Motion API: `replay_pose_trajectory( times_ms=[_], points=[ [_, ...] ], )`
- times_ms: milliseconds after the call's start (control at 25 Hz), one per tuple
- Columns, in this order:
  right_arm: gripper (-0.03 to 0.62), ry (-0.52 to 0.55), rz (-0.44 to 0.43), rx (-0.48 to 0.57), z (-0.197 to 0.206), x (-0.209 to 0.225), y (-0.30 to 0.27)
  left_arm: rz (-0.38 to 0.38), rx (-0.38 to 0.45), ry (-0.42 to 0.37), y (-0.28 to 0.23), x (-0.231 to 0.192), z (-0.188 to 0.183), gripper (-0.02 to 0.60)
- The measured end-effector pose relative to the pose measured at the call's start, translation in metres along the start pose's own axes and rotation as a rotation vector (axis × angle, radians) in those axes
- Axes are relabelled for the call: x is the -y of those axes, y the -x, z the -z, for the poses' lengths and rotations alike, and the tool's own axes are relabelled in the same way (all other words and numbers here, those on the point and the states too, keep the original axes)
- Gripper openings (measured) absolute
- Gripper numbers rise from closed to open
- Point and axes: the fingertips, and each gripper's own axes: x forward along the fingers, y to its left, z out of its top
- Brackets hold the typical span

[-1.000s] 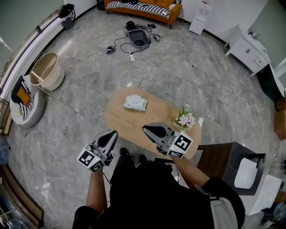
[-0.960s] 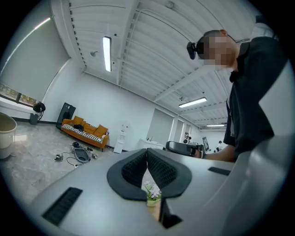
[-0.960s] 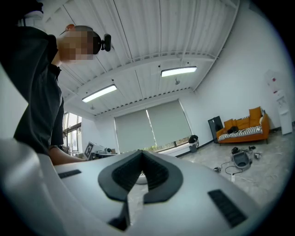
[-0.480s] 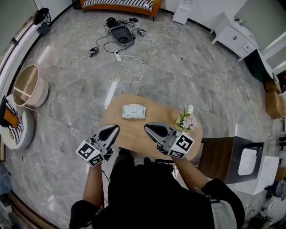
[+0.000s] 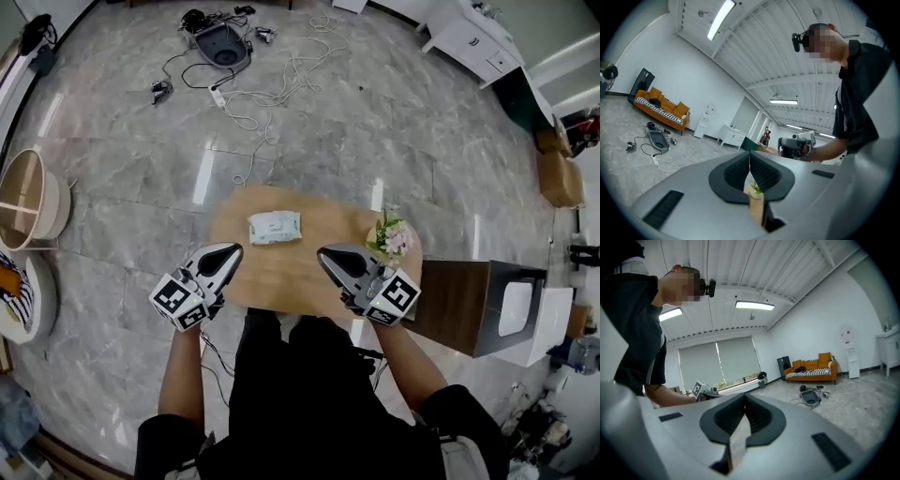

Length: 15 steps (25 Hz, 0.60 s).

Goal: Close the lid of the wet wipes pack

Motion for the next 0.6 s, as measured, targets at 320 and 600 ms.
replay_pose_trajectory(
  times_ms=[320,600],
  points=[
    [0.032,-0.038,0.047,-0.117,0.077,0.059,0.000,-0.025,-0.138,0.019,-0.025,-0.058,0.072,0.017],
    [0.075,-0.046,-0.012,-0.177,0.158,0.121,-0.028,-0.044,-0.238,0.042,-0.055,-0.101,0.147,0.056]
  ],
)
